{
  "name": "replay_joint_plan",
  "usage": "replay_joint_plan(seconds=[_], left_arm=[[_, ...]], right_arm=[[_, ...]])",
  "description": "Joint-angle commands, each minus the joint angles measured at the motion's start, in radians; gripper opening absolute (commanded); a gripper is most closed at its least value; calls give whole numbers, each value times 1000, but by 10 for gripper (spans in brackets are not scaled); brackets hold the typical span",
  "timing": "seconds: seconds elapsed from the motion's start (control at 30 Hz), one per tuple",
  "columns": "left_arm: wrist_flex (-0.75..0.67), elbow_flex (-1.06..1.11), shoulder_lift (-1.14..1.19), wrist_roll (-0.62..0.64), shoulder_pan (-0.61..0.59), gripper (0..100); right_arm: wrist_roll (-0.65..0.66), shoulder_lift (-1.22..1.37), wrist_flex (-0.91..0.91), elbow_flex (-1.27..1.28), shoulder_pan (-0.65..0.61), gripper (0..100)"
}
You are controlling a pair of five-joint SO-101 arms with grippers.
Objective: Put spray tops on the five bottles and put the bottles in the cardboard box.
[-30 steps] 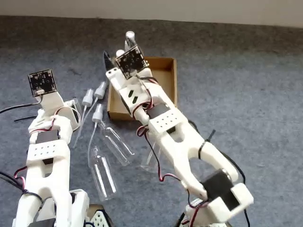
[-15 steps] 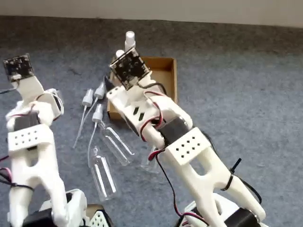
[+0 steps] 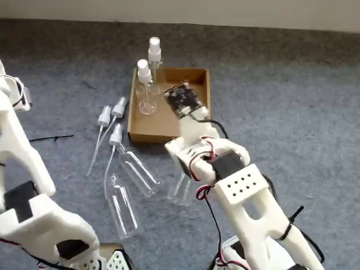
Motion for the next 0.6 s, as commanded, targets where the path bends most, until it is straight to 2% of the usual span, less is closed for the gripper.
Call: replay_joint_plan(seconds=[0.0,0.1,0.23,0.37,0.57], left_arm=[[60,-205,133,-46,-12,164],[97,-268,206,-49,-12,164],[114,-315,254,-49,-12,165],[110,-320,259,-49,-8,165],[107,-320,259,-49,-8,165]], right_arm=[[-232,-13,81,-8,47,213],[-238,38,110,-8,4,217],[-239,128,145,-10,30,217],[-334,199,136,-27,45,218],[-350,318,130,-30,-41,218]])
